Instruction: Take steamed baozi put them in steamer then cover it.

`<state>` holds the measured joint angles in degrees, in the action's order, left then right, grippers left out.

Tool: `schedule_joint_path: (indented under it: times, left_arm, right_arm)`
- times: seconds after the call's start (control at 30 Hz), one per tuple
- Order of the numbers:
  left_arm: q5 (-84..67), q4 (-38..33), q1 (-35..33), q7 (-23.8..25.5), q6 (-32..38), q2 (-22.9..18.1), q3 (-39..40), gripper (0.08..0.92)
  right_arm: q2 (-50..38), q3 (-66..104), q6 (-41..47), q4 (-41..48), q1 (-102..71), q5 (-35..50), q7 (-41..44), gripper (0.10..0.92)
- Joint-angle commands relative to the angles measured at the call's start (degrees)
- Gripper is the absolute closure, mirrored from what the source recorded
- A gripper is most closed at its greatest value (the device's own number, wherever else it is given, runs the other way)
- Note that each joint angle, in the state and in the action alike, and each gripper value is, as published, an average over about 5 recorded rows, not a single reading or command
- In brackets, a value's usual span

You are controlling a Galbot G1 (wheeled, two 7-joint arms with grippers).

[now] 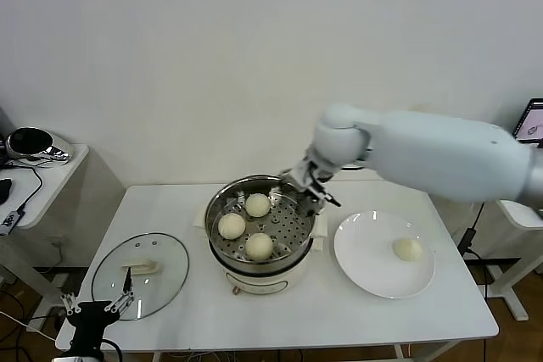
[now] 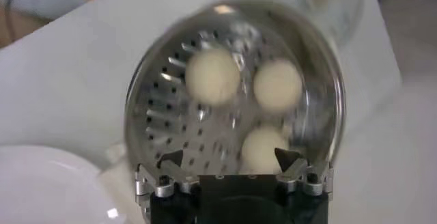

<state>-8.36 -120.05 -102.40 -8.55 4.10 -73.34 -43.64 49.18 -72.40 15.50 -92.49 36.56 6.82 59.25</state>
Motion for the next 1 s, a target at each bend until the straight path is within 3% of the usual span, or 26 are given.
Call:
schedule_joint_path:
  times: [0.03,0.4,1.0]
  left_arm:
    - [0.27,-0.02,0.18,0.07,-0.12,0.09,0.91,0.177]
    - [0.70,0.57,-0.41,0.07,-0.02,0.20,1.15,0.177]
    - [1.13,0.26,-2.07,0.00,0.17,-0.14,0.29,0.177]
  right_arm:
    - [-19.23,4.23,12.11,-5.24,-4.26,-1.40,0.24,0.203]
    - [-26.15,19.88,0.46,2.04,-26.38,-14.53,4.25,0.203]
    - [-15.09,36.30,-6.55,21.81,-45.02,-23.67,4.81,0.203]
